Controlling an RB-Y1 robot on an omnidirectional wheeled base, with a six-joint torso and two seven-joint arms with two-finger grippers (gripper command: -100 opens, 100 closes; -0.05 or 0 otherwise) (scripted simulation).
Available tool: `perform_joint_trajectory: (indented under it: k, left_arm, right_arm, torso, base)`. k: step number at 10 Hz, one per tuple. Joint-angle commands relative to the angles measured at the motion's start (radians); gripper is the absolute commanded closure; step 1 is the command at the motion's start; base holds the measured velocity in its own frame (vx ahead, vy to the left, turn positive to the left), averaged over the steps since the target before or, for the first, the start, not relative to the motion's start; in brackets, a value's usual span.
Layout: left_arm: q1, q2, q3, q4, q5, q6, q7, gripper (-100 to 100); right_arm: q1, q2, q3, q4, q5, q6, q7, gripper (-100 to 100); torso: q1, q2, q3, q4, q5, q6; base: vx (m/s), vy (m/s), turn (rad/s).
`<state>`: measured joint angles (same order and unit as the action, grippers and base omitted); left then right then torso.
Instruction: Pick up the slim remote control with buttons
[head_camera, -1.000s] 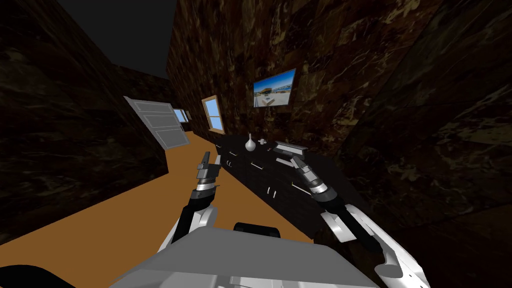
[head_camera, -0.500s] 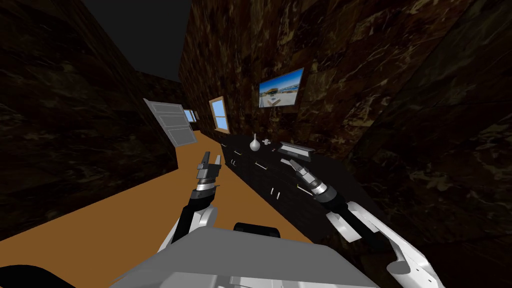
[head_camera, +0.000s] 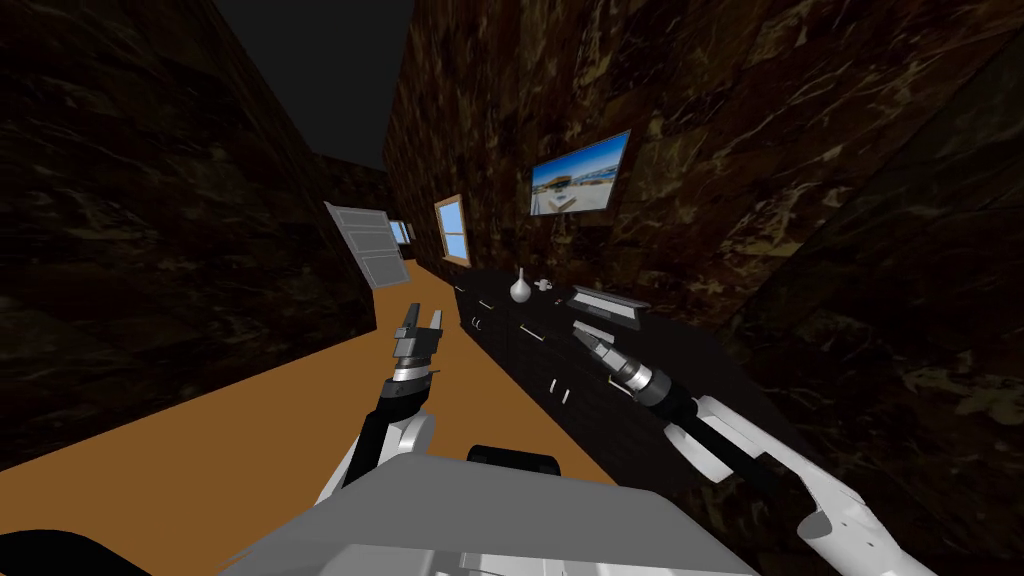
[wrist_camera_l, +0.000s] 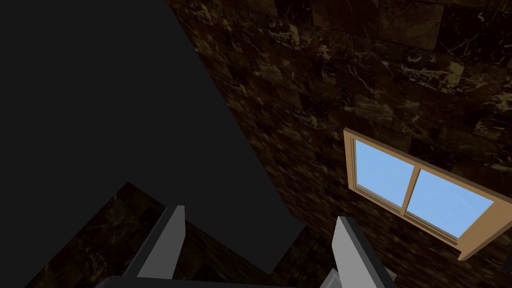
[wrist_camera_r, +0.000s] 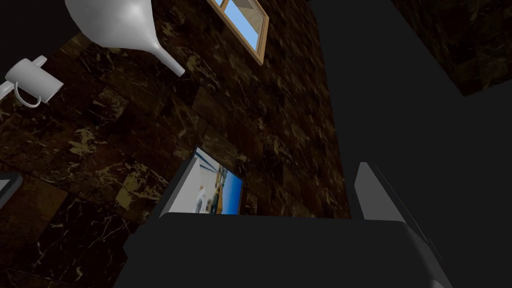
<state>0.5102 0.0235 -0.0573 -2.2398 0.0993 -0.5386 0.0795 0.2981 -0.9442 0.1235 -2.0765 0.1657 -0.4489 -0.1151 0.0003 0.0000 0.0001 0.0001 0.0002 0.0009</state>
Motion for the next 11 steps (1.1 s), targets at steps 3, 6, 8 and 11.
perform_joint_trajectory:
  k: [3, 6, 8, 11]
  left_arm:
    - [0.000, 0.000, 0.000, 0.000, 0.000, 0.000, 0.000, 0]
    - [0.000, 0.000, 0.000, 0.000, 0.000, 0.000, 0.000, 0]
    - [0.000, 0.000, 0.000, 0.000, 0.000, 0.000, 0.000, 0]
    - [0.000, 0.000, 0.000, 0.000, 0.000, 0.000, 0.000, 0]
  right_arm:
    - [-0.009, -0.105, 0.021, 0.028, 0.031, -0.003, -0.017, -100]
    - [-0.015, -0.179, 0.040, 0.053, 0.060, -0.007, -0.032, -100]
    - [-0.020, -0.248, 0.060, 0.079, 0.090, -0.010, -0.049, -100]
    - [-0.025, -0.321, 0.082, 0.105, 0.122, -0.013, -0.065, -100]
  torso:
    - [-0.001, -0.001, 0.000, 0.000, 0.000, -0.001]
    - [-0.001, -0.001, 0.000, 0.000, 0.000, 0.000]
    - [-0.001, -0.001, -0.001, 0.000, 0.000, -0.001]
    - [-0.002, -0.002, -0.001, 0.000, 0.000, 0.000]
  base:
    - [0.011, 0.014, 0.104]
    - [0.016, 0.013, 0.103]
    - [0.024, 0.012, 0.169]
    - [0.030, -0.001, 0.113]
